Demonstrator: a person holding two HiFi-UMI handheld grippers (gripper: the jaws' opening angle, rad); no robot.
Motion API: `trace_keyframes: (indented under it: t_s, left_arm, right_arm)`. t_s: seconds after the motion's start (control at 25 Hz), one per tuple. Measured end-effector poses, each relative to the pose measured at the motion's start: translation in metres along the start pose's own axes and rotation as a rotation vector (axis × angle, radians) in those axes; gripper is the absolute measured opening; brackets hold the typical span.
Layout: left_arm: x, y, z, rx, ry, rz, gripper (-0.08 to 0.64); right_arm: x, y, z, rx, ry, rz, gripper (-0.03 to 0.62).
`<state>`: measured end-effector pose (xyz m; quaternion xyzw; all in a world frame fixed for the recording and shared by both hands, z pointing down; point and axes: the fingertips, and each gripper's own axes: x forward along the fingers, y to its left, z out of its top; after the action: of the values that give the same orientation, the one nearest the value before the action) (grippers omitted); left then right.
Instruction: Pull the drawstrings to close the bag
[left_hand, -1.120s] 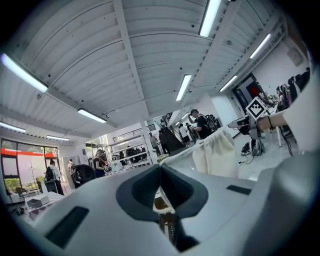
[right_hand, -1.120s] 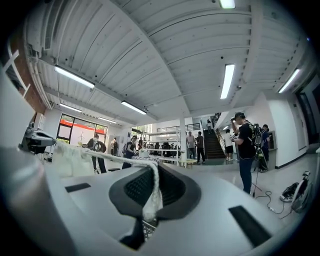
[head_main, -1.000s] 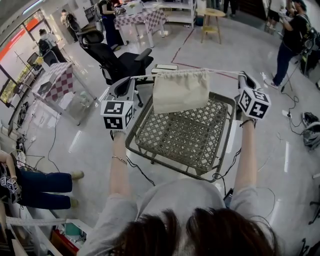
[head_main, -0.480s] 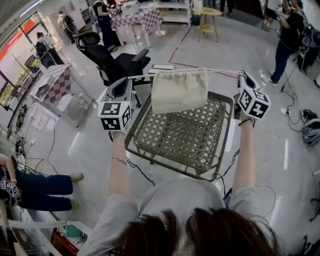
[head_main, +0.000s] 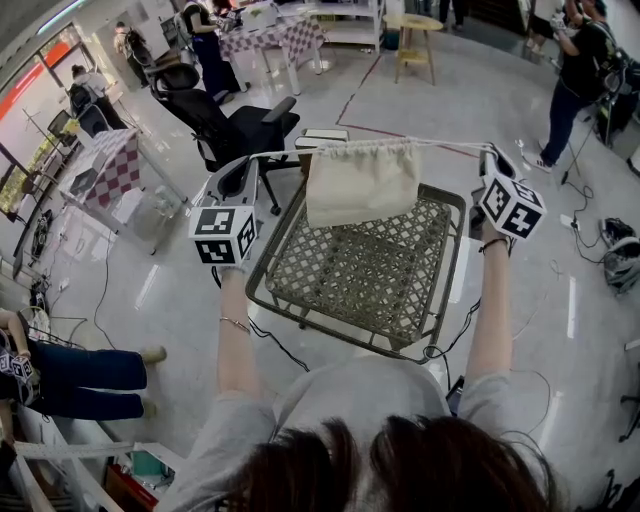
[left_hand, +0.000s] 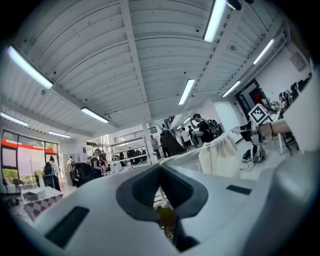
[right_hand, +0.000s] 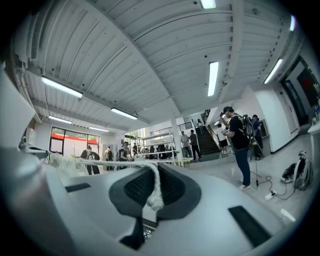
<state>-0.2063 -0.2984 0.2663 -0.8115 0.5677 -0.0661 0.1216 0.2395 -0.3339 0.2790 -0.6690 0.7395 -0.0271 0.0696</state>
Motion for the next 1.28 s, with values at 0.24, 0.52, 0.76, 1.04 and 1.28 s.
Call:
trace_keyframes:
  t_s: [0.24,0.52,0.76,1.04,1.28]
  left_arm:
    - [0.001,0.007,-0.003,-0.031,-0.003,0.02,0.025]
    - [0.002,0.011,-0.008,-0.07,-0.003,0.039,0.025]
    - [0.001,0.014,-0.01,-0.09,-0.007,0.052,0.025]
    - [-0.001,0.015,-0.013,-0.111,-0.016,0.061,0.025]
    - [-0.001,0.016,-0.013,-0.125,-0.021,0.065,0.026]
  right_arm:
    - [0.003,0.0,-0.002,0.031,-0.003,0.001,0.023]
    - [0.004,-0.006,-0.003,0.05,-0.002,-0.02,0.023]
    - [0.005,-0.009,-0.005,0.061,0.001,-0.026,0.025]
    - [0.004,-0.012,-0.007,0.061,0.0,-0.027,0.023]
    - [0.005,-0.015,-0.006,0.059,-0.002,-0.032,0.025]
